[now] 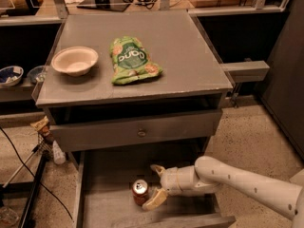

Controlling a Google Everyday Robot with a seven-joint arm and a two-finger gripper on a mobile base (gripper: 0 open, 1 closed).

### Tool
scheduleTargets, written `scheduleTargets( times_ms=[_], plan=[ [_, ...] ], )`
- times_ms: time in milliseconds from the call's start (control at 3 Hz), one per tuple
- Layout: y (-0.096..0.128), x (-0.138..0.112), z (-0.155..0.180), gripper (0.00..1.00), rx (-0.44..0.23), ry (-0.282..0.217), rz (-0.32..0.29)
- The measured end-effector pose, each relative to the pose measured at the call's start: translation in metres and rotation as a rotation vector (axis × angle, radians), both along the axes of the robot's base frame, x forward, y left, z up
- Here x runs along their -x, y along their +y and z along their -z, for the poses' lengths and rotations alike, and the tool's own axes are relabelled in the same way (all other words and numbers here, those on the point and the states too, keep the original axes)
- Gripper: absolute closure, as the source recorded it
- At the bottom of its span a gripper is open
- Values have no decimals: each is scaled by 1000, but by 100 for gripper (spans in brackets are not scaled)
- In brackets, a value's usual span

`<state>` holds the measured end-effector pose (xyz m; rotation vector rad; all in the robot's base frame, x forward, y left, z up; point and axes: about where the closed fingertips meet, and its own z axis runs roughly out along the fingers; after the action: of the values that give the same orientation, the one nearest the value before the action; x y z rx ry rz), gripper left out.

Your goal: Pick coke can from middle drawer and place on counter

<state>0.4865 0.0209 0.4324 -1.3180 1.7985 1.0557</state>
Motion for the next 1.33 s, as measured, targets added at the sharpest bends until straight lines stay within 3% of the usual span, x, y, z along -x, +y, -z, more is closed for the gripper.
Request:
scheduleTargets(
  times_ms=[333,667,1000,1333],
  plan=[
    [0,0,0,0,0,0,0],
    [21,2,25,0,-27,25,10],
    [24,2,28,0,-29,30,8],
    [24,2,28,16,-29,30,8]
  ],
)
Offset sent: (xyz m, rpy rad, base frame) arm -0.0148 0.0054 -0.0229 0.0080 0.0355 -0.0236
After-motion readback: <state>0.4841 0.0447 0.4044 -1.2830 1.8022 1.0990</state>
